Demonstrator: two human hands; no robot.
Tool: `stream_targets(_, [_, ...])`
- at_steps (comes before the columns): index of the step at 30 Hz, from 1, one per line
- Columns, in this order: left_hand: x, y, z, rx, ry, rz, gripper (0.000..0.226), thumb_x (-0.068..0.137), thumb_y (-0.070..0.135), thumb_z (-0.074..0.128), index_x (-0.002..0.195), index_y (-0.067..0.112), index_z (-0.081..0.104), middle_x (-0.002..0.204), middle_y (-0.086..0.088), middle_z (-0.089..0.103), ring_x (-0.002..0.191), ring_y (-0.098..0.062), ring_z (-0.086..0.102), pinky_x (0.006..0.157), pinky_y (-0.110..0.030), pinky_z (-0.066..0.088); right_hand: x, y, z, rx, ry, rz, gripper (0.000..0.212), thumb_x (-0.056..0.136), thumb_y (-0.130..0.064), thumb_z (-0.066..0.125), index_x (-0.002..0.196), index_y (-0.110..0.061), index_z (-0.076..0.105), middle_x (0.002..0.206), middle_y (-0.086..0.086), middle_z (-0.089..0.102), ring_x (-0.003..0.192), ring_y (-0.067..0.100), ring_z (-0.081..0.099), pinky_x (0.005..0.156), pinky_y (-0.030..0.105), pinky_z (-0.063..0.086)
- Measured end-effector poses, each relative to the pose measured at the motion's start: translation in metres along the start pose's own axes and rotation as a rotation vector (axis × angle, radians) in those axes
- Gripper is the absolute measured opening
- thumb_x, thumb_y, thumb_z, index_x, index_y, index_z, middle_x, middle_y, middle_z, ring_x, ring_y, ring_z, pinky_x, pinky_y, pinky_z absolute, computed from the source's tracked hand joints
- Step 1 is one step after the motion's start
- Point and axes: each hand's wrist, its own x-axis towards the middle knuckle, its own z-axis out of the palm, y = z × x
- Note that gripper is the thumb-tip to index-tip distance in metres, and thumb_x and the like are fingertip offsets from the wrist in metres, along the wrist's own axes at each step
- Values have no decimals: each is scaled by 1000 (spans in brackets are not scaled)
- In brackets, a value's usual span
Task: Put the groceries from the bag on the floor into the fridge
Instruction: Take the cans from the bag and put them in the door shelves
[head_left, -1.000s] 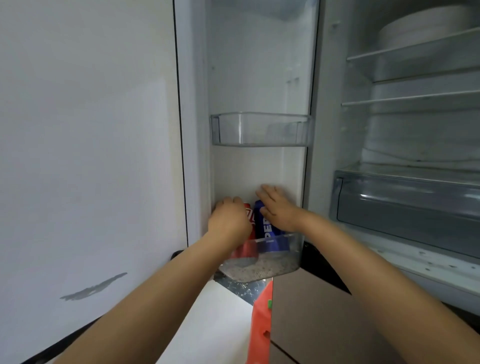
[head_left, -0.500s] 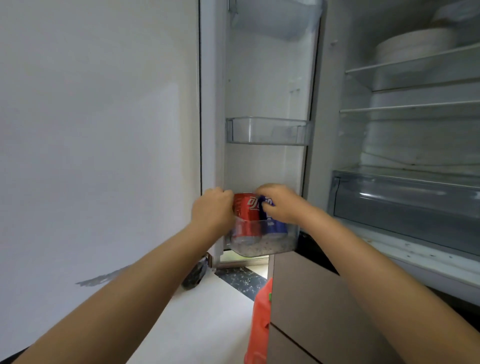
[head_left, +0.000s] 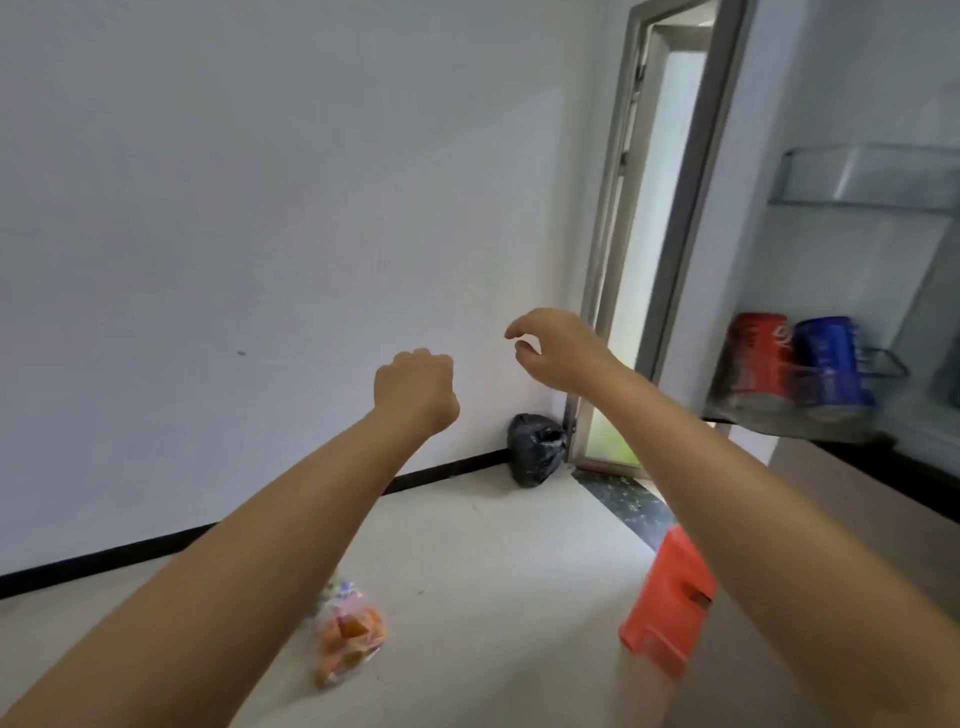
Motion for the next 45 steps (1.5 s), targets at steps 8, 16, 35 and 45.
stream_targets(8, [-4,-247,41,107,-135,-99,33,94,12,42,125,9,54,125,-10,55,113,-28,53,87,-33,45,106,-176,152,180,-64,-74,31,91,-9,44,116,-4,61,124,11,61,118,23,53,99,26,37])
stream_targets(16, [50,-411,111,129,-254,-121,34,95,13,41,127,9,52,125,-10,55,113,-27,53,89,-33,45,209,-248,290,173,-285,-35,33,94,-13,42,123,-7,56,132,9,55,124,23,48,105,31,35])
stream_targets(35, [423,-608,245,124,-288,30,33,96,13,38,127,8,50,127,-10,53,117,-27,50,92,-32,41,575,-214,498,159,-275,184,36,93,-11,41,127,-9,52,135,8,52,126,22,46,104,29,36])
stream_targets(45, [588,-691,392,74,-412,369,31,96,11,39,124,6,51,124,-12,54,113,-29,51,87,-33,42,676,-189,661,154,-278,553,36,93,-10,41,127,-8,52,133,10,54,124,24,48,104,30,36])
